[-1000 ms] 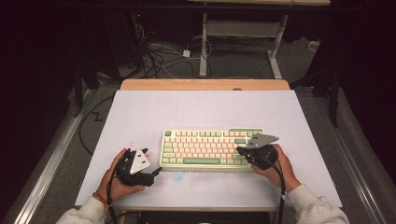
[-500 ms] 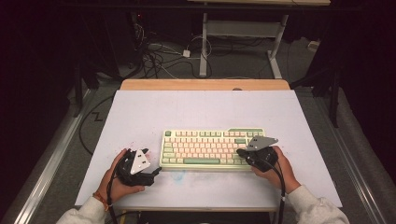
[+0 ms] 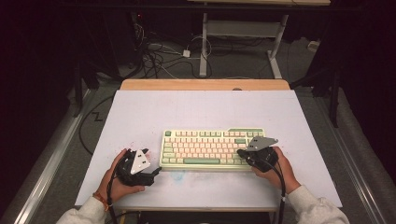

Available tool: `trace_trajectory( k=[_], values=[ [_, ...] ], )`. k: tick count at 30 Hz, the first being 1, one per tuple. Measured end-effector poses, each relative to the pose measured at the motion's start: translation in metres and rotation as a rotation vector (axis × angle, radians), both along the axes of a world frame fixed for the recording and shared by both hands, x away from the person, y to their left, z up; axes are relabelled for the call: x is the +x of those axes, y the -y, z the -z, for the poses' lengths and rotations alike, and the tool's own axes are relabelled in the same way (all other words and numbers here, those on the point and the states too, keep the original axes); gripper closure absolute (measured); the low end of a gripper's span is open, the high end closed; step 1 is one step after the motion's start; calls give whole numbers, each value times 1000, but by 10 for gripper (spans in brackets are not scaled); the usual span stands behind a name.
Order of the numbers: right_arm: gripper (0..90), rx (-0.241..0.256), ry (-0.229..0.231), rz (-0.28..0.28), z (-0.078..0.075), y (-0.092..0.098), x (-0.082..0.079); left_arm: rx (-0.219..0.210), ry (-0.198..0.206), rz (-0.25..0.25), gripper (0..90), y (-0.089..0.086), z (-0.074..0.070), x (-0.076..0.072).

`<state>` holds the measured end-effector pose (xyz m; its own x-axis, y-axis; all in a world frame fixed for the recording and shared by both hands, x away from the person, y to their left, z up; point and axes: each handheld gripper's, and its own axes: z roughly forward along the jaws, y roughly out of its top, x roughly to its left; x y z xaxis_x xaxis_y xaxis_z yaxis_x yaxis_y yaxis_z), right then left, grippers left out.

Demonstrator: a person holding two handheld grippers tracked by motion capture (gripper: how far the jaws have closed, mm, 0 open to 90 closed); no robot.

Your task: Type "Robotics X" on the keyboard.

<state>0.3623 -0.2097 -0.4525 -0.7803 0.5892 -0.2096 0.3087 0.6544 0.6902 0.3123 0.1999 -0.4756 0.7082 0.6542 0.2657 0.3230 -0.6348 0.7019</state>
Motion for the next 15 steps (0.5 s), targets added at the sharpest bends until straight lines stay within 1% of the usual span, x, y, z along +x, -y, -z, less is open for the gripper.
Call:
trace_trajectory(
  k=[1, 2, 3, 4, 5, 6, 7, 8, 9, 12, 14, 15],
  values=[
    [900, 0, 0, 1, 0, 0, 0, -15, -6, 1, 226, 2, -1, 1],
    [900, 1, -1, 0, 0, 0, 0, -29, -8, 12, 269, 4, -3, 1],
    [900, 2, 0, 0, 0, 0, 0, -37, -8, 16, 337, 9, -4, 2],
    [900, 2, 2, -1, -1, 0, 0, -55, -17, 24, 392, 14, -7, 4],
    [900, 4, 2, 0, -1, 0, 0, -85, -35, 67, 463, 19, -9, 6],
    [900, 6, 4, 0, -2, 0, 0, -100, -40, 98, 564, 25, -12, 8],
    [900, 8, 6, 0, -3, 0, -1, -114, -48, 119, 615, 32, -15, 11],
    [900, 9, 8, 1, -3, 0, -1, -145, -68, 144, 685, 38, -17, 14],
    [900, 9, 10, 2, -4, 1, -1, -158, -79, 164, 735, 44, -19, 17],
    [900, 12, 14, 2, -5, 2, -2, -147, -109, 200, 826, 62, -18, 24],
    [900, 16, 14, 4, -6, 3, -2, -118, -122, 213, 847, 71, -16, 28],
    [900, 16, 13, 5, -6, 3, -2, -114, -127, 220, 855, 75, -15, 29]
  ],
)
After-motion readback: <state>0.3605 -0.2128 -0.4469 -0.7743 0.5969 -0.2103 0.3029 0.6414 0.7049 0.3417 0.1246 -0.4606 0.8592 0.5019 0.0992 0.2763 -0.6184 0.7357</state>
